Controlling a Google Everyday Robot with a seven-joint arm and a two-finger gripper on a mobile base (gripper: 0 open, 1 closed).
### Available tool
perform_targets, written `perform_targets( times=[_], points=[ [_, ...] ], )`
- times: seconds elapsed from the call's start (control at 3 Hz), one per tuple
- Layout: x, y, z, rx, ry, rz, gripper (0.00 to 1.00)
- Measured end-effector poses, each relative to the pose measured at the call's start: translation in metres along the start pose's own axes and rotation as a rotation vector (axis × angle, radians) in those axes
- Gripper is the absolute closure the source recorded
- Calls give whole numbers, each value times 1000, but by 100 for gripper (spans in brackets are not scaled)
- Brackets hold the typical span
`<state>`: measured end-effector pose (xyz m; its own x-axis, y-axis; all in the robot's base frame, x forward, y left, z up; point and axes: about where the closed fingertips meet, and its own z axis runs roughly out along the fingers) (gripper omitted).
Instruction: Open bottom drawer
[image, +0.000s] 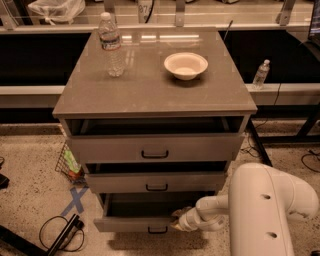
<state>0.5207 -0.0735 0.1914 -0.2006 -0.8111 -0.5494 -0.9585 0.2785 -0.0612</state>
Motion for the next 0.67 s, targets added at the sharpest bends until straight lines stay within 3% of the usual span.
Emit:
perform_targets(
  times=[0.33, 0.67],
  points=[
    [8, 25, -8, -37, 12, 19, 100],
    [8, 25, -8, -37, 12, 20, 100]
  ],
)
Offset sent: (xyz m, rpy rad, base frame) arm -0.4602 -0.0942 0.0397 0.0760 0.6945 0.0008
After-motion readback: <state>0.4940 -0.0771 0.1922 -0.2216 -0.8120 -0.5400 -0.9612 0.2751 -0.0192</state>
